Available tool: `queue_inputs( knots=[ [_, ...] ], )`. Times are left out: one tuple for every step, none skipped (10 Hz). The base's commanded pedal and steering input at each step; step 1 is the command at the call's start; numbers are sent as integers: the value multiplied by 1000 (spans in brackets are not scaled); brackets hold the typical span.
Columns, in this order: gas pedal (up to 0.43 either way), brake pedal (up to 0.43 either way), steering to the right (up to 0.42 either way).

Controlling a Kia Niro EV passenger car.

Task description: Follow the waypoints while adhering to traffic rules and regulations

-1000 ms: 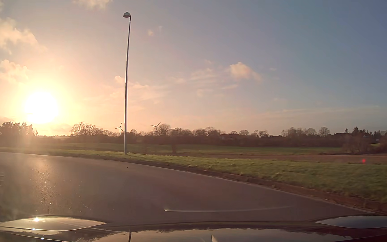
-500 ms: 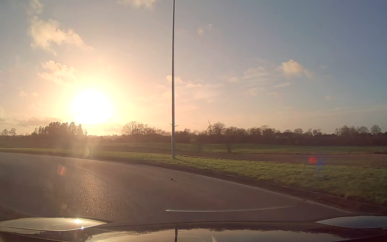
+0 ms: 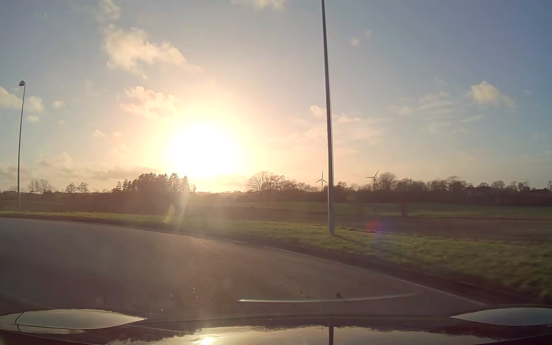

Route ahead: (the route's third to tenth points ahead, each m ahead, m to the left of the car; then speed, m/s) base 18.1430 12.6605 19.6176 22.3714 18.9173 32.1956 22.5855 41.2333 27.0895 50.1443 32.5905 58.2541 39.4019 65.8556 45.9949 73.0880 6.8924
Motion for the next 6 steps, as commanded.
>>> queue_inputs(
  knots=[
    [138,0,-257],
    [150,0,-257],
    [150,0,-262],
    [157,0,-266],
    [157,0,-266],
    [157,0,-266]
  ],
)
